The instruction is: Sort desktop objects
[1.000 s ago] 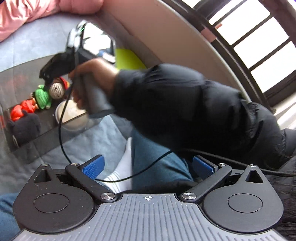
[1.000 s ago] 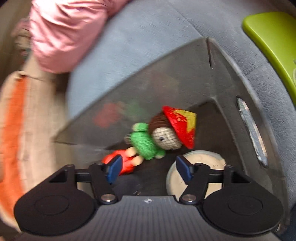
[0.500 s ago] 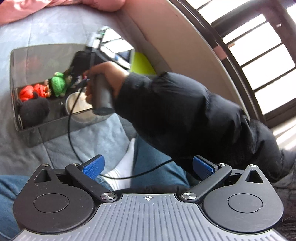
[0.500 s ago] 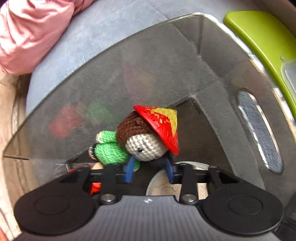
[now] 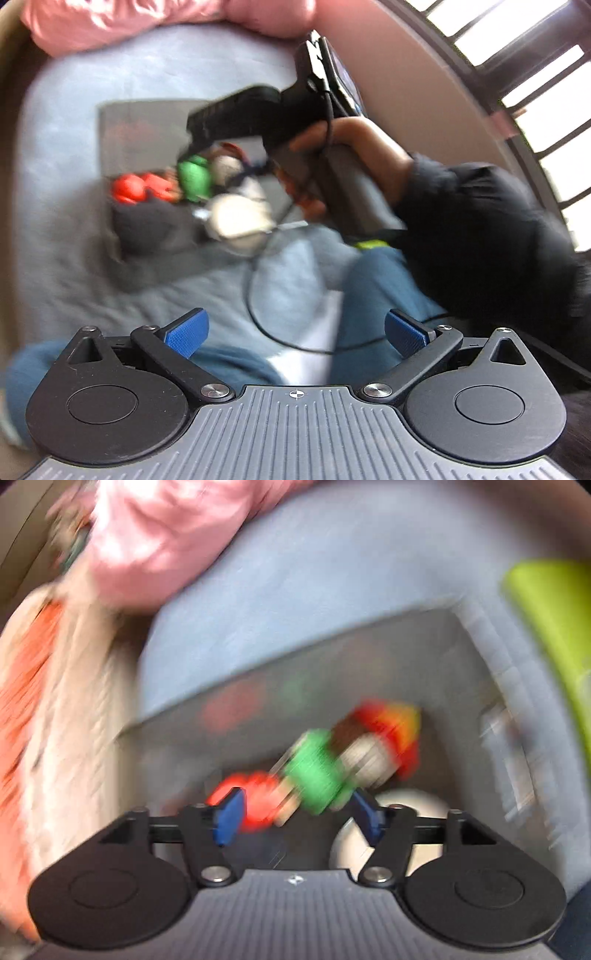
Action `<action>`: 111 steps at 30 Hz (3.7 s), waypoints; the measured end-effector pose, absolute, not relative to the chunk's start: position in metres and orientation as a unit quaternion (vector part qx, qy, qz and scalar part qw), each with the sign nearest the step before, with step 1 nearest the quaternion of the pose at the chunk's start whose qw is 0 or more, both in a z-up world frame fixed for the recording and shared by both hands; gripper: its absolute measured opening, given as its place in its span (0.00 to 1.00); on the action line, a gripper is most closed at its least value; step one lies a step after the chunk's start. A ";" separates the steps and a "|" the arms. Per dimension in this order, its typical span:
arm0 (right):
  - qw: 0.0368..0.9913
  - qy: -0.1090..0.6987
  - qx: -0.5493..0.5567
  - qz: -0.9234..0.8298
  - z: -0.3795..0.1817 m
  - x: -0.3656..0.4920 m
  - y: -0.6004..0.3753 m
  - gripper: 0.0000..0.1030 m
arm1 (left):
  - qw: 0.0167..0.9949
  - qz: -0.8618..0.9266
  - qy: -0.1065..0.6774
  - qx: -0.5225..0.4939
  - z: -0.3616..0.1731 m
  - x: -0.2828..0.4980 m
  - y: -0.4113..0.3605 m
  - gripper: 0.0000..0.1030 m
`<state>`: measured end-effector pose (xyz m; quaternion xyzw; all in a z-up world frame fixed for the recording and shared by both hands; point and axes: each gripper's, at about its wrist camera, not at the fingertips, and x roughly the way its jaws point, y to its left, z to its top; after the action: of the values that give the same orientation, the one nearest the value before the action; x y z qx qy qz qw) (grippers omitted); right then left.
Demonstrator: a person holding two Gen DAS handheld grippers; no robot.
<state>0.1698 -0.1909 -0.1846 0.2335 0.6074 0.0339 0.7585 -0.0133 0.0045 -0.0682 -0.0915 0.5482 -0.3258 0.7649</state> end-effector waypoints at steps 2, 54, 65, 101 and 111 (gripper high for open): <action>0.715 0.649 0.252 0.052 -0.193 0.173 -0.176 0.71 | 0.770 -0.324 0.544 -0.078 -0.064 -0.011 -0.001 1.00; 0.698 0.620 0.358 -0.003 -0.235 0.209 -0.170 0.28 | 0.744 -0.357 0.541 -0.164 -0.057 0.013 0.045 1.00; 0.718 0.611 0.327 0.066 -0.197 0.197 -0.184 0.63 | 0.736 -0.374 0.547 -0.141 -0.053 0.022 0.023 1.00; 0.863 0.332 0.380 0.006 -0.189 0.006 -0.431 0.85 | 0.632 -0.283 0.719 -0.056 -0.244 0.174 -0.149 1.00; 0.834 0.337 0.409 -0.154 -0.203 -0.028 -0.463 0.85 | 0.719 -0.320 0.616 0.024 -0.154 0.118 -0.159 1.00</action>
<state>-0.0277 -0.4634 -0.2028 0.4093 0.3366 -0.1537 0.8340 0.1177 -0.1586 -0.1542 0.0239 0.6164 -0.3203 0.7190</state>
